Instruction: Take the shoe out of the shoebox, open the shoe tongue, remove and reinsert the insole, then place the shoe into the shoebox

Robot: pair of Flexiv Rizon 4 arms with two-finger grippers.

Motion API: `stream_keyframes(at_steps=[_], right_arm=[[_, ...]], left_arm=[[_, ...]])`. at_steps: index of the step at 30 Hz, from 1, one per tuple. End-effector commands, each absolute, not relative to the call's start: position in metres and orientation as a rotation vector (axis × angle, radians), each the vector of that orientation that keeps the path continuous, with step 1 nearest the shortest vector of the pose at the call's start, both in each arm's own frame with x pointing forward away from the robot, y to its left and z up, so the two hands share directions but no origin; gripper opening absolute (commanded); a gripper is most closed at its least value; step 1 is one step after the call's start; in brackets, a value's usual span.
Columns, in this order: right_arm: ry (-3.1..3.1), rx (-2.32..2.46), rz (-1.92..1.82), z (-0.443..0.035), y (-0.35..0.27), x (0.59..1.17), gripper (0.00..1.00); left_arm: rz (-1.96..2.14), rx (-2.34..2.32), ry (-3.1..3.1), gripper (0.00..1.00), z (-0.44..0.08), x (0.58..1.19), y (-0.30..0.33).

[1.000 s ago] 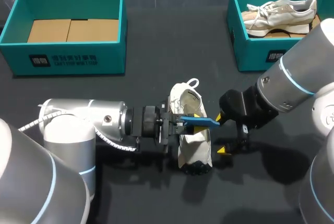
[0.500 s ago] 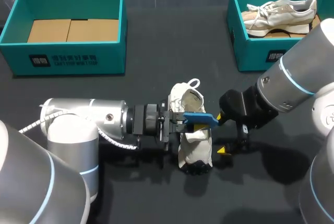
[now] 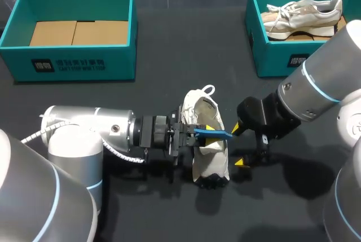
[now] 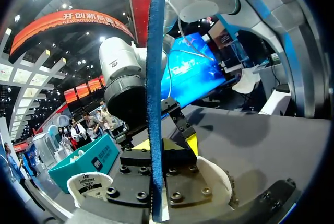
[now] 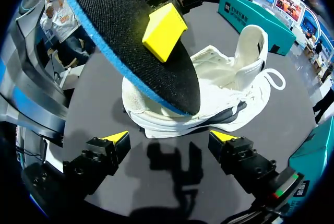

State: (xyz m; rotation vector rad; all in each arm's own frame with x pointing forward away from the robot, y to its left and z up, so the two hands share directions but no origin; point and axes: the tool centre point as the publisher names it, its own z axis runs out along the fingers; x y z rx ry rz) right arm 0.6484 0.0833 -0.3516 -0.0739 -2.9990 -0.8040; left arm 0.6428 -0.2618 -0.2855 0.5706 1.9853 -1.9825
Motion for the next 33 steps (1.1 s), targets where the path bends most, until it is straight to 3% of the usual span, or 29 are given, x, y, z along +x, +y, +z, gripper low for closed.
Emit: stream_keyframes(at_steps=[1,33], right_arm=[[-3.002,-0.076,-0.804,-0.352,0.084,0.647,1.00],[-3.002,-0.076,-0.804,-0.352,0.084,0.647,1.00]], left_arm=[[-1.975,0.561,1.977,0.00,-0.289,0.646,-0.259],[-1.888,0.524,1.991,0.00,-0.343,0.683,-0.256]])
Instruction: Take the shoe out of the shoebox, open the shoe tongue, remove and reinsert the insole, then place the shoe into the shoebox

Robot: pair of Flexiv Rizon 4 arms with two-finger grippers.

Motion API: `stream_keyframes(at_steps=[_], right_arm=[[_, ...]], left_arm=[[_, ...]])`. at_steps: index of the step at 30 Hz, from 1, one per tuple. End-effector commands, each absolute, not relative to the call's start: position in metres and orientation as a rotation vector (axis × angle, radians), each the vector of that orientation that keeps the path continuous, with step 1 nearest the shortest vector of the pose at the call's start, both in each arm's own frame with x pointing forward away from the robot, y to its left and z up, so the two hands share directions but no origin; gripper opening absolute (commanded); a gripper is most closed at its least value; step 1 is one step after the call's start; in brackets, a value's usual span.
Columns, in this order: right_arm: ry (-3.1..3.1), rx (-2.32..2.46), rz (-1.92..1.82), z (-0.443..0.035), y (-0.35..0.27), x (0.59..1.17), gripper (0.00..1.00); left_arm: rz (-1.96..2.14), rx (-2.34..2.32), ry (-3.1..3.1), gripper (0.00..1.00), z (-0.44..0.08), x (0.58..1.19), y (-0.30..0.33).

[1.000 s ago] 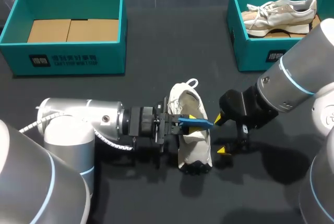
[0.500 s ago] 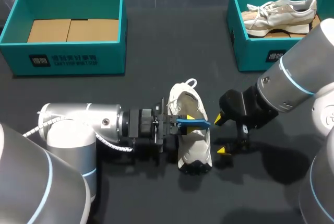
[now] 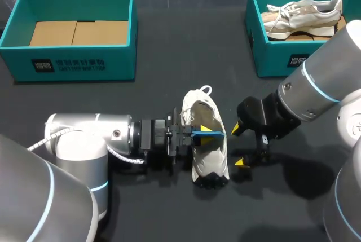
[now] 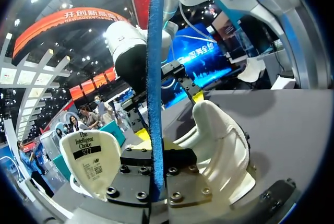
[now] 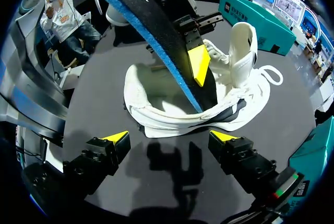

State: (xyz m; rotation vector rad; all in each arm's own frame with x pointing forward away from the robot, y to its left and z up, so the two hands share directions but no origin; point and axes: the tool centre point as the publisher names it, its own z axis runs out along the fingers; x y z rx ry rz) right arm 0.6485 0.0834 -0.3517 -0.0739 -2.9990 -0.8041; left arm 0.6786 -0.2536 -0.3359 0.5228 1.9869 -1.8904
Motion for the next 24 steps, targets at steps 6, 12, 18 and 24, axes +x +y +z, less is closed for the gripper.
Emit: stream_keyframes(at_steps=[6,12,18,24], right_arm=[[-3.002,-0.076,-0.804,-0.352,0.084,0.647,1.00],[-3.002,-0.076,-0.804,-0.352,0.084,0.647,1.00],[-3.002,-0.076,-0.804,-0.352,0.084,0.647,1.00],[-3.002,-0.076,-0.804,-0.352,0.084,0.647,1.00]], left_arm=[[-1.899,0.504,2.003,0.00,-0.341,0.681,-0.255],[-1.903,0.499,1.996,0.33,-0.330,0.676,-0.253],[-1.906,0.499,1.987,0.42,-0.316,0.667,-0.252],[-1.865,0.490,2.003,0.41,-0.305,0.657,-0.250]])
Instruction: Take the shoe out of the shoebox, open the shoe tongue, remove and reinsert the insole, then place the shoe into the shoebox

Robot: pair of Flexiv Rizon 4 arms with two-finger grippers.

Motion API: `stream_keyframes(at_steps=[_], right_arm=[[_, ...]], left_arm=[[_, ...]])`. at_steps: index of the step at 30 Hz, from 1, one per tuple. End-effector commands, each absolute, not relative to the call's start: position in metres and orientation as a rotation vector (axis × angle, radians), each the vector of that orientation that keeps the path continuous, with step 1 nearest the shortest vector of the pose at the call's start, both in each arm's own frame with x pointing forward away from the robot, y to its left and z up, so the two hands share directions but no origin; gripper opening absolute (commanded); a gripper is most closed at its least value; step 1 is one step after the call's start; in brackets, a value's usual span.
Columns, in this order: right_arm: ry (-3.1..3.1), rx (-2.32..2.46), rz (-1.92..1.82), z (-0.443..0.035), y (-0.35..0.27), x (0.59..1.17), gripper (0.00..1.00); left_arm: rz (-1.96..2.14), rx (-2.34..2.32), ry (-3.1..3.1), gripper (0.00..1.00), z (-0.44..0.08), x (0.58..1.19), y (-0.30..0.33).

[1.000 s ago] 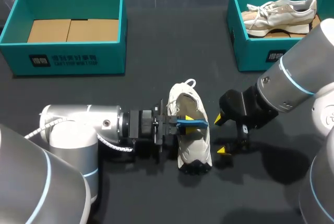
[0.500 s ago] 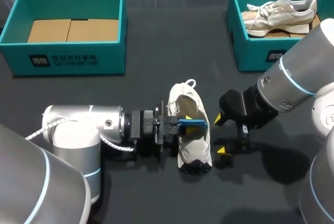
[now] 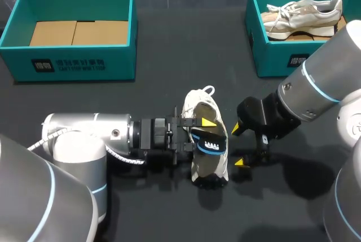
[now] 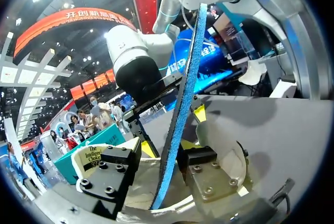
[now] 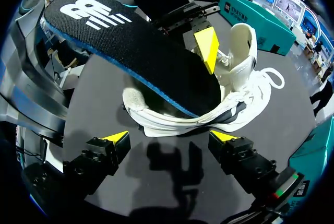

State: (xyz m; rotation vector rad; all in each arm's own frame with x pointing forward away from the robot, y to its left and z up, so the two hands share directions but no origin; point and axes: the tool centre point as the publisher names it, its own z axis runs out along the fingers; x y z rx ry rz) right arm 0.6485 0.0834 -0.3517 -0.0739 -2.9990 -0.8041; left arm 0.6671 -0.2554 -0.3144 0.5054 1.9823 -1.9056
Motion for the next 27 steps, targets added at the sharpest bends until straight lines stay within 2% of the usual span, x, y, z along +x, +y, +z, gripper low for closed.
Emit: stream_keyframes(at_steps=[1,7,9,11,27], right_arm=[[-3.002,-0.076,-0.804,-0.352,0.084,0.647,1.00],[-3.002,-0.076,-0.804,-0.352,0.084,0.647,1.00],[-3.002,-0.076,-0.804,-0.352,0.084,0.647,1.00],[-3.002,-0.076,-0.804,-0.352,0.084,0.647,1.00],[-3.002,-0.076,-0.804,-0.352,0.084,0.647,1.00]], left_arm=[[-1.856,0.490,2.009,0.41,-0.304,0.657,-0.250],[-1.828,0.496,2.047,0.36,-0.299,0.654,-0.250],[-1.811,0.508,2.056,0.22,-0.300,0.653,-0.252],[-1.765,0.536,2.059,0.00,-0.302,0.652,-0.255],[-1.623,0.549,2.083,0.00,-0.343,0.686,-0.254]])
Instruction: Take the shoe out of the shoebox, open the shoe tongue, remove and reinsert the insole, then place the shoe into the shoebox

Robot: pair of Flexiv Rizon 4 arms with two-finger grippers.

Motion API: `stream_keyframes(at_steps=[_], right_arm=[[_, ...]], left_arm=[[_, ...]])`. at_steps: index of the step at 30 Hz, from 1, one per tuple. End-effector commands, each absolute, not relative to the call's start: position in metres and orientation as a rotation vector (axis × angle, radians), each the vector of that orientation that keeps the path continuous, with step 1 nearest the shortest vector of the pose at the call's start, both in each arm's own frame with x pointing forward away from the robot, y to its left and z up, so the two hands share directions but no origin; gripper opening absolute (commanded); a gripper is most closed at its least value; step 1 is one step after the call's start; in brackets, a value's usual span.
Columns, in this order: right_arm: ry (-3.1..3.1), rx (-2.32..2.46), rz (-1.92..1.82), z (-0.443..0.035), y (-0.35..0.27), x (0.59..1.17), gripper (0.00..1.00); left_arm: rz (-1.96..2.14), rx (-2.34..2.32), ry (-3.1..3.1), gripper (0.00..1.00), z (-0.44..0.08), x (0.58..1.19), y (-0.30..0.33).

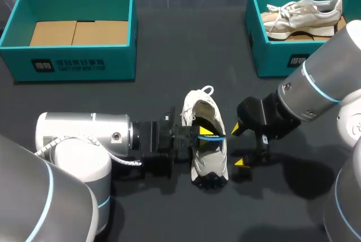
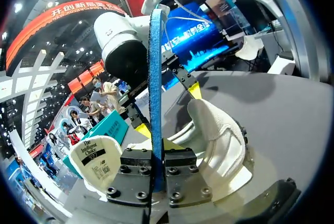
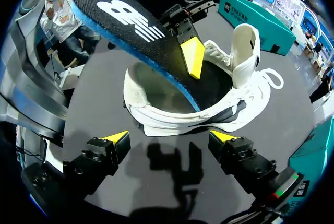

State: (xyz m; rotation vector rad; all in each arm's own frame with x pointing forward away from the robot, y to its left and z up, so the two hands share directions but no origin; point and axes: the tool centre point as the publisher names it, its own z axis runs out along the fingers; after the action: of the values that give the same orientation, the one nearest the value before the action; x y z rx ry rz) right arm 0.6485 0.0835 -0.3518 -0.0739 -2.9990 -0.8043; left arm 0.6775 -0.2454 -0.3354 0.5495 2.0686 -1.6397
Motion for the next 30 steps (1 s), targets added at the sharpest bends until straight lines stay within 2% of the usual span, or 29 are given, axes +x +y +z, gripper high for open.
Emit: stream_keyframes(at_steps=[1,8,9,12,30], right_arm=[[-3.002,-0.076,-0.804,-0.352,0.084,0.647,1.00],[-3.002,-0.076,-0.804,-0.352,0.084,0.647,1.00],[-3.002,-0.076,-0.804,-0.352,0.084,0.647,1.00],[-3.002,-0.076,-0.804,-0.352,0.084,0.647,1.00],[-3.002,-0.076,-0.804,-0.352,0.084,0.647,1.00]], left_arm=[[-1.614,0.546,2.089,0.00,-0.345,0.688,-0.255],[-1.625,0.536,2.096,0.00,-0.344,0.686,-0.252],[-1.634,0.538,2.091,0.10,-0.341,0.684,-0.251],[-1.657,0.530,2.079,0.20,-0.334,0.680,-0.248],[-1.695,0.585,2.091,0.25,-0.311,0.655,-0.256]])
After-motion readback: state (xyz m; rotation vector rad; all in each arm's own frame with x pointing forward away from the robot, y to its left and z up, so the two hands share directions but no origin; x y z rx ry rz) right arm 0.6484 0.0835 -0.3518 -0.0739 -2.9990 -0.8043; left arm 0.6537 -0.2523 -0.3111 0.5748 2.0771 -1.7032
